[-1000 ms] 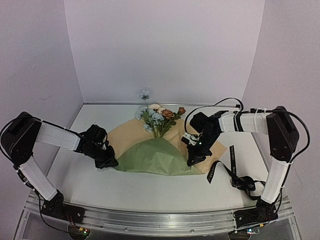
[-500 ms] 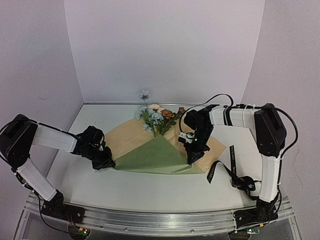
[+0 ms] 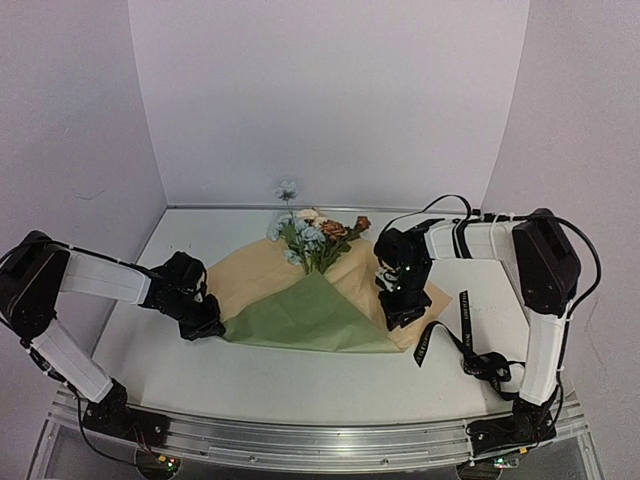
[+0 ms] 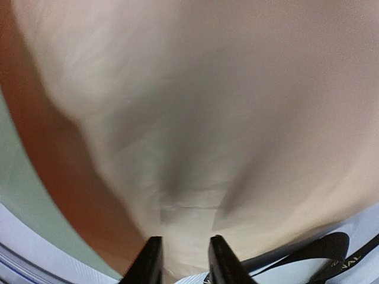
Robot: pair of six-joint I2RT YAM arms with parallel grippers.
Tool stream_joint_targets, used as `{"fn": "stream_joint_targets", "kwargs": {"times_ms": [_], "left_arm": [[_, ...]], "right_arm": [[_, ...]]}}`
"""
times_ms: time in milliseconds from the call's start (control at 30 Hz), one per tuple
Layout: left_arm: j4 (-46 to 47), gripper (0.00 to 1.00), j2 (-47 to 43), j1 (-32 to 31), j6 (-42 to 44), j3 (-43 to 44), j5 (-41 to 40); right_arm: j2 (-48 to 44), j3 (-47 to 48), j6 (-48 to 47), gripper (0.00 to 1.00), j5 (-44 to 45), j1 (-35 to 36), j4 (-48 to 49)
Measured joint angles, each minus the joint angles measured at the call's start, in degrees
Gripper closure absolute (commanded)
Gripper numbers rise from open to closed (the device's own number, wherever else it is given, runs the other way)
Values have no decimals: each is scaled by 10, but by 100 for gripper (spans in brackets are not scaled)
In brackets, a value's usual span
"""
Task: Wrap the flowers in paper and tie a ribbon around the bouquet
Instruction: Adjust the one-fourth folded wrapping paper at the center of the board, then move the ribbon to the corner of the board.
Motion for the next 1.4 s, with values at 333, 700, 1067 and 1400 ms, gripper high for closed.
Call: {"fn": "stream_joint_targets", "kwargs": {"times_ms": [333, 700, 1067, 1400], "left_arm": [[-28, 100, -24, 1, -4, -10, -24], [-41, 99, -33, 2, -13, -13, -30], [-87, 89, -59, 2, -10, -14, -30], [-116, 75, -69, 1, 21, 33, -28]], "right_arm": [[-177, -143, 116, 43, 111, -1, 68], [-219, -282, 236, 57, 159, -4, 142], [-219, -315, 270, 61, 229, -64, 131], [-265, -370, 274, 62, 262, -136, 93]]}}
